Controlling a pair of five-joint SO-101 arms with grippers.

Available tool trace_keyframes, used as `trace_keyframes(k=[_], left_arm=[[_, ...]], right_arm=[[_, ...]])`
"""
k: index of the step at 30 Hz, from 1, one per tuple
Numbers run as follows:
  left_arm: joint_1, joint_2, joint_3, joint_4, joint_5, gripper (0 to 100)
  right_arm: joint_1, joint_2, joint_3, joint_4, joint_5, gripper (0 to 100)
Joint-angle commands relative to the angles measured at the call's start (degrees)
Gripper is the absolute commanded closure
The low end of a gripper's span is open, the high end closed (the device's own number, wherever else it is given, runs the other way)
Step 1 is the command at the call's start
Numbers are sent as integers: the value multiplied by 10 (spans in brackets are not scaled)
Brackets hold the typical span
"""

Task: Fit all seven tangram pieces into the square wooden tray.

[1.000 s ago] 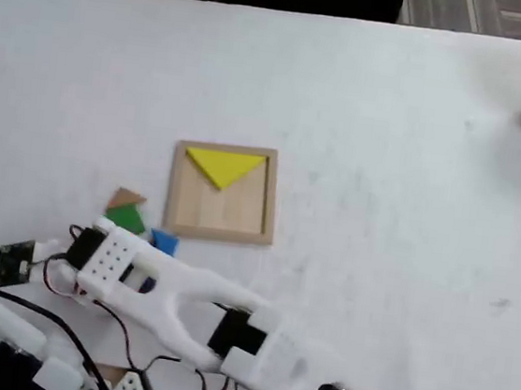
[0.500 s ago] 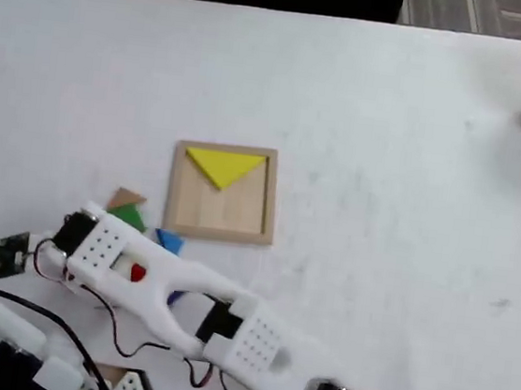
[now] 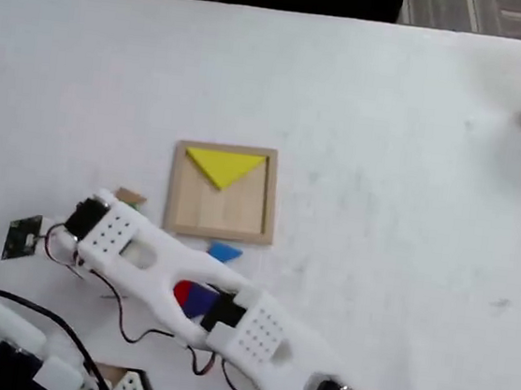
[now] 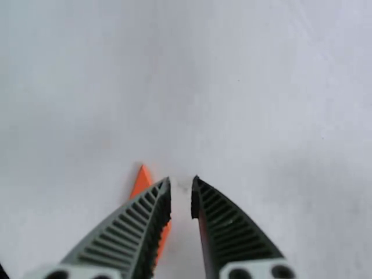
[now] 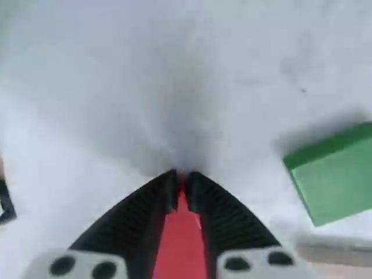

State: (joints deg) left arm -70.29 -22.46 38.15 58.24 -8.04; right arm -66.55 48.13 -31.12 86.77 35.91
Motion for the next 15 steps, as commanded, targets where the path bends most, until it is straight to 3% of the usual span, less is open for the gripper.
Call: trace_keyframes(k=[1, 8, 15], left_arm=[[-5, -19, -26, 2, -6, 906], [0, -19, -26, 3, -6, 906], [53, -19, -26, 46, -6, 906]], right_arm=[[8, -49, 2, 44, -10, 980], [10, -189, 92, 83, -40, 980], [12, -451, 407, -77, -83, 980]])
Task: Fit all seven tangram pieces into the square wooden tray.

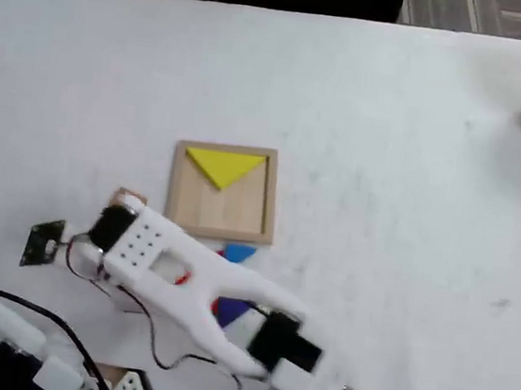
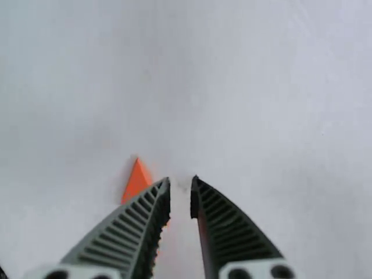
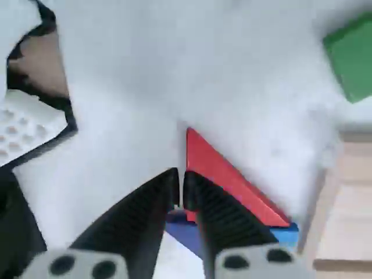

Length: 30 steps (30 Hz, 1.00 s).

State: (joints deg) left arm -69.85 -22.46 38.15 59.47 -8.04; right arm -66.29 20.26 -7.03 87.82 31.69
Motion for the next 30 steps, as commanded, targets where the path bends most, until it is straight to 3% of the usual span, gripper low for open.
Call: trace_keyframes(k=[1, 6, 10, 12, 17, 21, 30], left_arm=[[71, -19, -26, 46, -6, 906], [172, -20, -13, 113, -6, 906], [252, -26, 62, 107, -6, 906], [260, -58, 96, 90, -6, 906], [262, -178, 196, 38, -7, 906], [285, -192, 228, 4, -25, 906], [313, -89, 200, -30, -34, 906]], right_arm=[[13, -208, 212, -116, -52, 981], [71, -323, 371, -251, -124, 978], [80, -318, 386, -271, -127, 977], [79, -298, 382, -273, -127, 965], [80, -231, 354, -262, -127, 809], [81, -190, 349, -253, -126, 798], [109, -153, 346, -238, 62, 790]])
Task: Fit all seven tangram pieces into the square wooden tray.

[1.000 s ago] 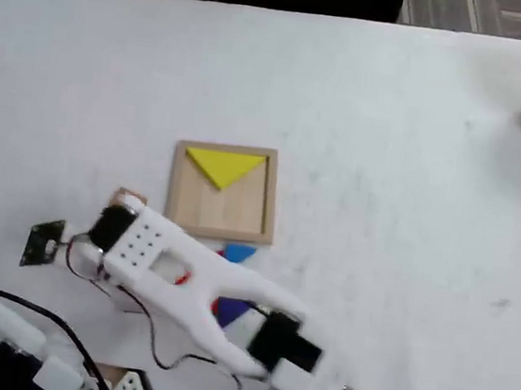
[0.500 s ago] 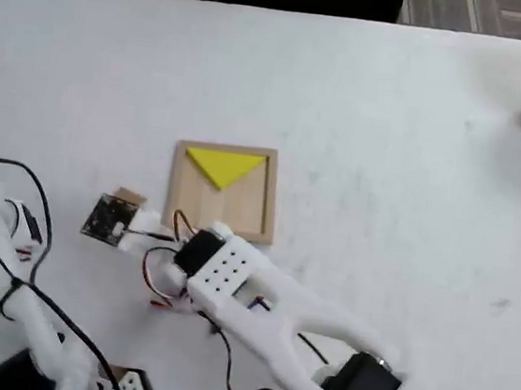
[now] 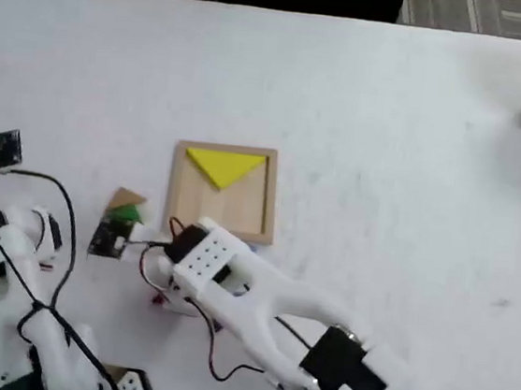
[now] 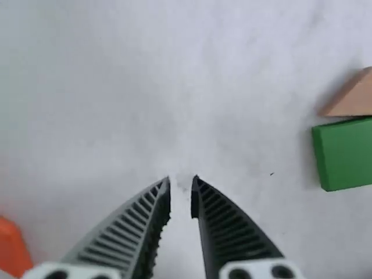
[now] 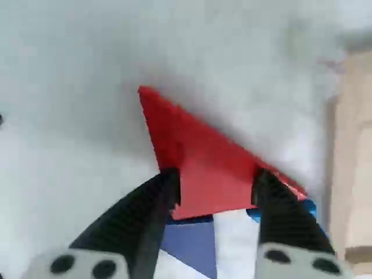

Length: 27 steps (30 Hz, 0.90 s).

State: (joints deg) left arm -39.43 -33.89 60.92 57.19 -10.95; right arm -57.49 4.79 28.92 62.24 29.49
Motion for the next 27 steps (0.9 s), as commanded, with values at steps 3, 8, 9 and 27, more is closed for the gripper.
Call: trace_keyframes(k=[3, 8, 9, 27], left_arm=[[8, 30, -30, -7, -9, 906], [7, 30, -28, -7, -27, 906], [7, 30, -28, -7, -27, 906], [7, 30, -27, -9, -28, 906]], right_arm=[[36, -7, -11, 41, 161, 734], [44, -9, 2, 69, 246, 619], [43, -9, 11, 60, 258, 614], [44, -7, 56, -16, 278, 920]])
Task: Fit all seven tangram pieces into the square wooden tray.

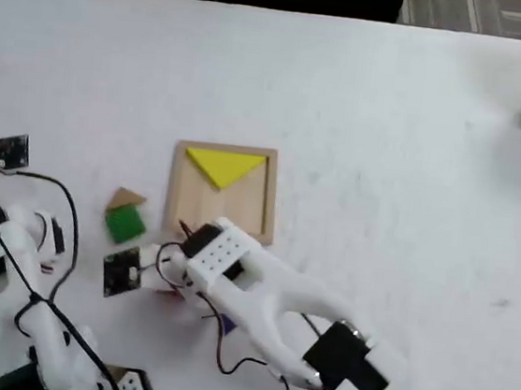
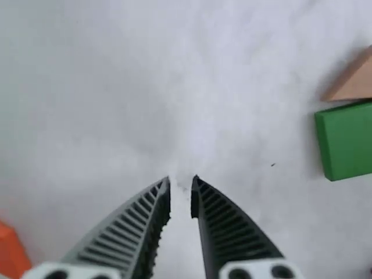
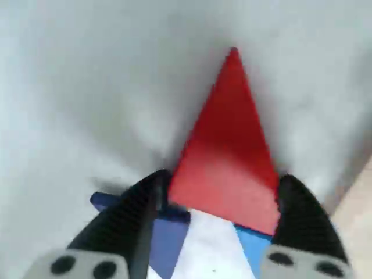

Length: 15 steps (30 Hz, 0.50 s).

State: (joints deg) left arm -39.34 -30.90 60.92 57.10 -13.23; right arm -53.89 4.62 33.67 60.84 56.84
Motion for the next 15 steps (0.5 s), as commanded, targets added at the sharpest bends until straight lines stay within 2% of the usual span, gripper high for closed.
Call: trace_keyframes(k=[1, 3, 10, 15], left_arm=[[7, 0, -27, -8, -5, 906], [7, 0, -27, -8, -5, 906], [7, 0, -27, -8, -5, 906], [7, 0, -27, -10, -6, 906]], right_arm=[[8, -5, 9, -2, 4, 950], [8, -5, 8, -3, 3, 985], [8, -12, 6, -11, -18, 981], [8, -70, -20, 47, -60, 978]])
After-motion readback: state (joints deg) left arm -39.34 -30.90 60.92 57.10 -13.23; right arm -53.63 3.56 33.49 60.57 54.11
